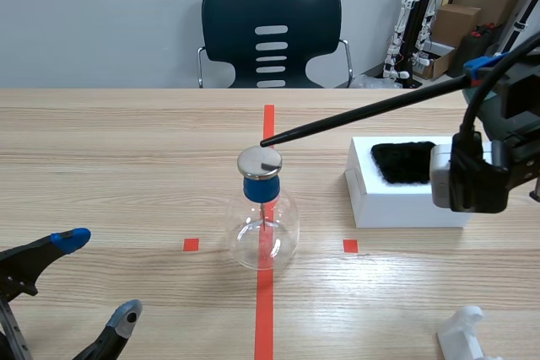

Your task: Do the electroscope experiment. hold the rod still at the electroscope

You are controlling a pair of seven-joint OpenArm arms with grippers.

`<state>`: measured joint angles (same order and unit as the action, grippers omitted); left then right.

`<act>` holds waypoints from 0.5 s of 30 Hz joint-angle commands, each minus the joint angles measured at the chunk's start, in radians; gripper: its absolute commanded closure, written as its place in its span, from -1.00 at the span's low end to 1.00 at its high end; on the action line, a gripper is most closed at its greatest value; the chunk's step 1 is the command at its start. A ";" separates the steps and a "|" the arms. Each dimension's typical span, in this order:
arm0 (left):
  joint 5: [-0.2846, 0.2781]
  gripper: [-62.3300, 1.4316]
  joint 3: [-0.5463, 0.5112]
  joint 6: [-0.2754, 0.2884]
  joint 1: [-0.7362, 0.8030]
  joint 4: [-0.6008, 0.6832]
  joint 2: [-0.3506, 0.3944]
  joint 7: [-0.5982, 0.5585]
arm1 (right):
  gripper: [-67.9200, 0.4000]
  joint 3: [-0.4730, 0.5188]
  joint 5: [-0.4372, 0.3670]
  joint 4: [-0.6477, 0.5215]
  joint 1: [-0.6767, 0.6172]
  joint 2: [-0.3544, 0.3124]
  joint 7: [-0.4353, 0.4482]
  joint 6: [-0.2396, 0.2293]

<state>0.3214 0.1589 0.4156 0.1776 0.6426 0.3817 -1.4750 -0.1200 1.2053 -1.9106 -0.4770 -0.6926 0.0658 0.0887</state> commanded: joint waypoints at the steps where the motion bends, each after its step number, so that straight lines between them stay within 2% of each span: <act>1: -0.007 -1.00 0.000 -0.002 0.002 0.005 -0.004 -0.018 | 0.96 0.008 -0.001 -0.010 0.017 -0.011 -0.008 0.014; 15: -0.007 -1.00 0.000 -0.002 0.002 0.005 -0.004 -0.018 | 0.96 0.008 -0.002 -0.010 0.017 -0.011 -0.003 0.014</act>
<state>0.3214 0.1589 0.4156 0.1776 0.6426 0.3820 -1.4750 -0.1200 1.2049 -1.9106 -0.4770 -0.6926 0.0696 0.0891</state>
